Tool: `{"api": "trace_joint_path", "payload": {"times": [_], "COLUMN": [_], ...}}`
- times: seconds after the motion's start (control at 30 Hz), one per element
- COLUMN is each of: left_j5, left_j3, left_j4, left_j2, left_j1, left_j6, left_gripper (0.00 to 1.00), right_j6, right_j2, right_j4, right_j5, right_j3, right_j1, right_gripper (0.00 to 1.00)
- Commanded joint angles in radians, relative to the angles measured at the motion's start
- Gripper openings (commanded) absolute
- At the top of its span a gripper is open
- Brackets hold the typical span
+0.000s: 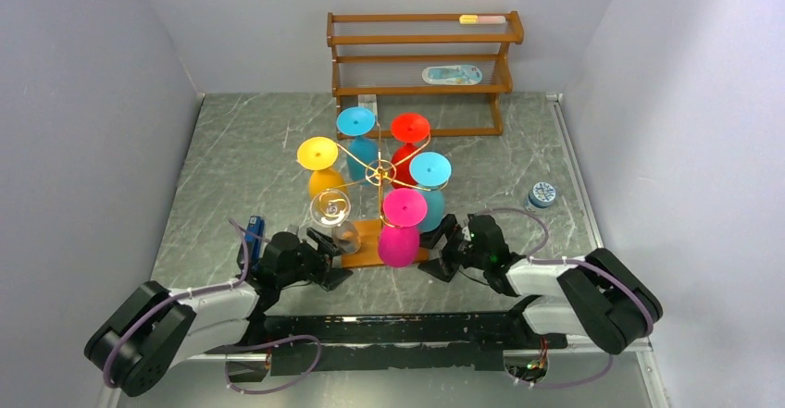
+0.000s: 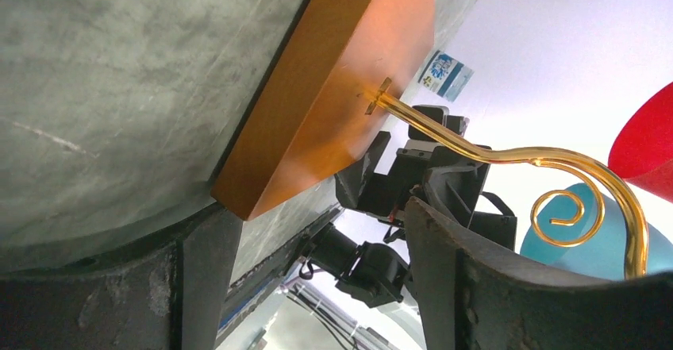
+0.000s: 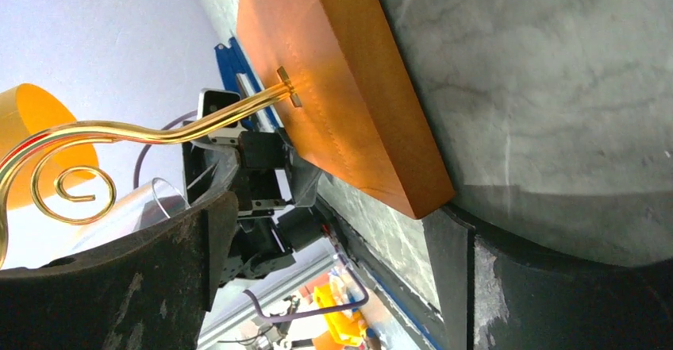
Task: Take the wine glass off the wine glass rack
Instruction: Move the wine rack to the center of the board.
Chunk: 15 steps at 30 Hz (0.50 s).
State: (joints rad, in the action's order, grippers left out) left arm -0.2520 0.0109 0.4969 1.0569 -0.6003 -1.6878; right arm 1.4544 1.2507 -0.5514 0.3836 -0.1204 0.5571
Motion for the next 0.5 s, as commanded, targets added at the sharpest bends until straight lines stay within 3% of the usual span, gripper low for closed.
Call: {"api": "trace_joint_path", "payload": {"times": [0.0,0.47], "left_j5": [0.115,0.129], "left_j3": [-0.057,0.085], "left_j4": [0.125,0.309], "left_j2": [0.048,0.355], "left_j1": [-0.005,0.036], "left_j6": [0.018,0.097], "left_gripper": [0.78,0.77], "right_j6": [-0.056,-0.082], "right_j2": [0.078,0.316], "right_j4": [-0.024,-0.149], "right_j5": [-0.047,0.016], "right_j3": [-0.037,-0.154], "right_j1": [-0.018,-0.082], "right_gripper": [0.91,0.9]}}
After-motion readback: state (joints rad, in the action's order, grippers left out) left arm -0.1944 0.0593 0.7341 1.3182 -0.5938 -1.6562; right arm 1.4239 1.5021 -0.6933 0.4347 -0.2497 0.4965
